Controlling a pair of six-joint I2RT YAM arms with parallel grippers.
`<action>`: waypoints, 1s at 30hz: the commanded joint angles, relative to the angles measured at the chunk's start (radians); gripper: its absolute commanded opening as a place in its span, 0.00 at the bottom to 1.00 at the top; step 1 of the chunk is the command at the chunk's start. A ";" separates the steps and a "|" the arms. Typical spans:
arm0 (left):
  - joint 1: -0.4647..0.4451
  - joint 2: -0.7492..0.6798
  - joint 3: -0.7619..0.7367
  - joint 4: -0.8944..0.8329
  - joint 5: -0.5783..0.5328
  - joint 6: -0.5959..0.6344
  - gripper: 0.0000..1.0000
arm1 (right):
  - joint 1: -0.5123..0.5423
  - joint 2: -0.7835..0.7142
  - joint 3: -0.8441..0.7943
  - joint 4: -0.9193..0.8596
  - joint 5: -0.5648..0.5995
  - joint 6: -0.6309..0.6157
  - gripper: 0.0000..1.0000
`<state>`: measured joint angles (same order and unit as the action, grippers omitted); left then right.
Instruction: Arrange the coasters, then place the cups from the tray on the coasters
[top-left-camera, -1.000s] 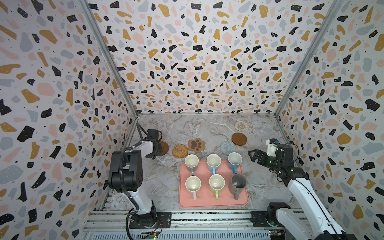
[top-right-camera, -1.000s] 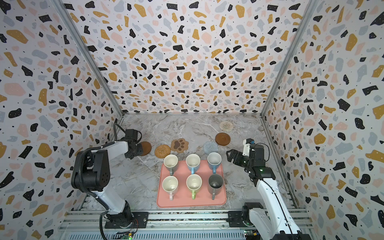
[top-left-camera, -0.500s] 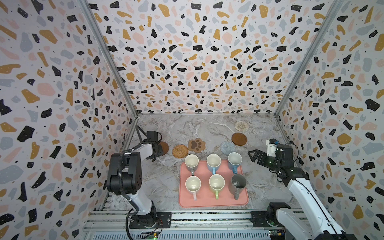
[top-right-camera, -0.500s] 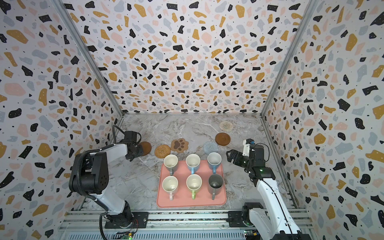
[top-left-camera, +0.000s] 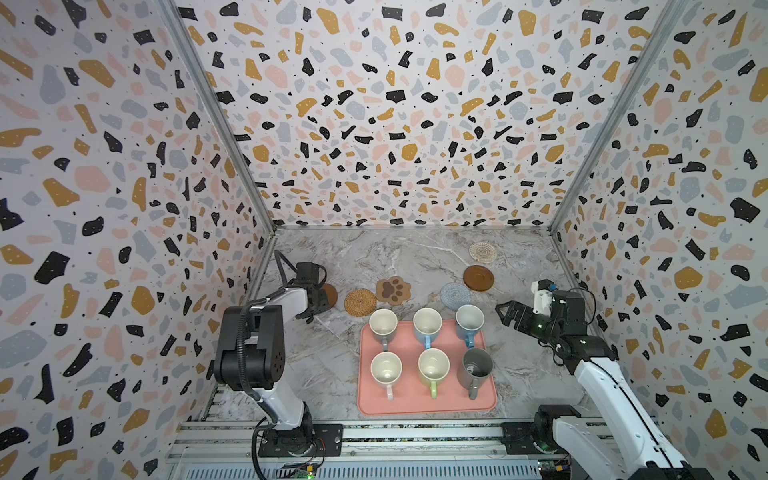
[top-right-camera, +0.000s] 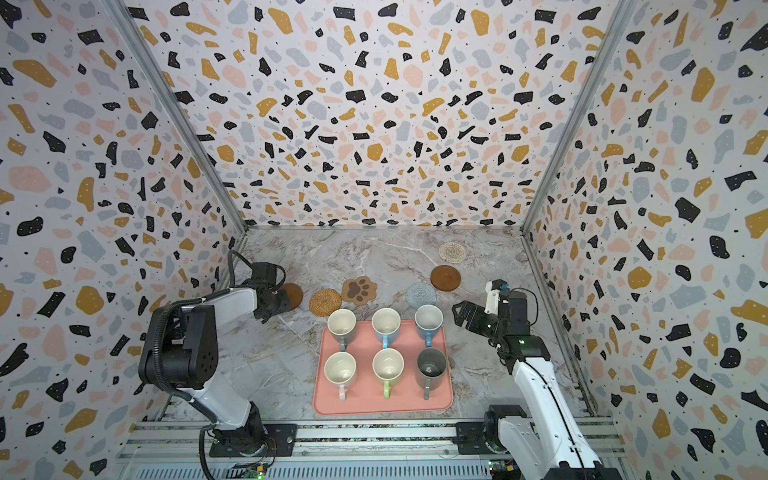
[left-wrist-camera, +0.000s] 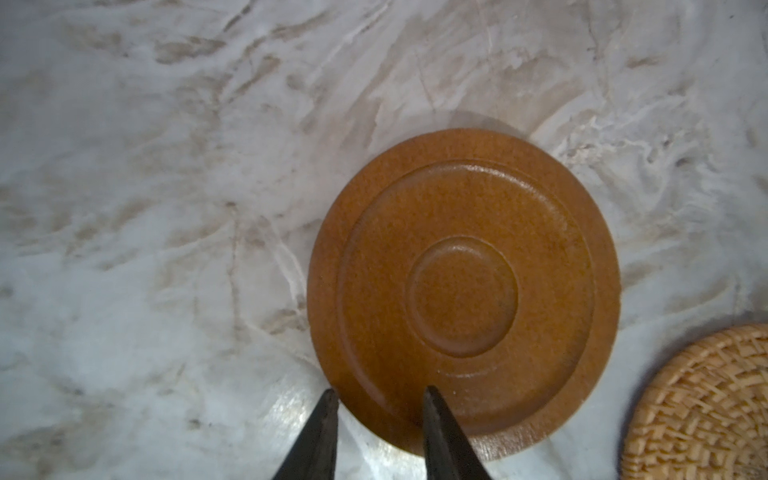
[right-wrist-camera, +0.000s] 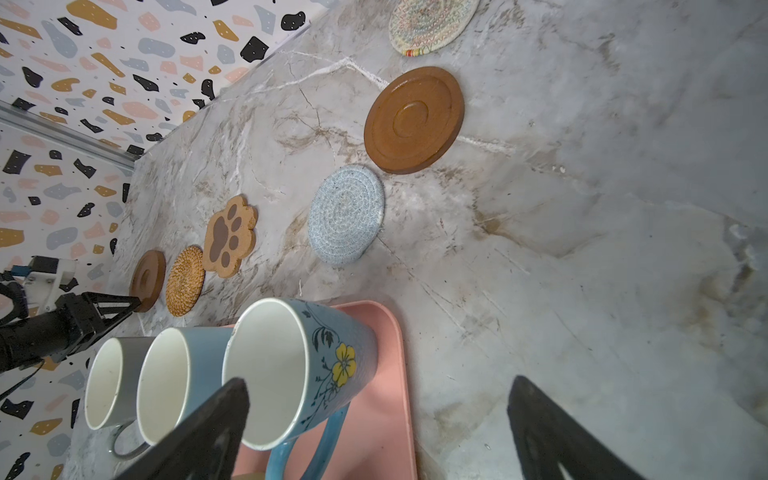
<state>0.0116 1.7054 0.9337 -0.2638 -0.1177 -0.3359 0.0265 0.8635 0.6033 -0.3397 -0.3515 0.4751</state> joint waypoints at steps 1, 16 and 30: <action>-0.007 -0.019 -0.003 -0.086 0.042 -0.006 0.41 | 0.004 -0.009 0.004 0.000 -0.003 0.009 0.99; 0.109 0.056 0.245 -0.164 0.096 0.018 0.52 | 0.003 -0.006 0.012 -0.010 0.003 0.010 0.99; -0.047 -0.146 0.036 -0.079 0.222 -0.026 0.57 | 0.003 0.016 0.010 -0.011 0.011 0.009 0.99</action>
<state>0.0269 1.6054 1.0145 -0.3786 0.0452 -0.3355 0.0265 0.8722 0.6033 -0.3386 -0.3466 0.4786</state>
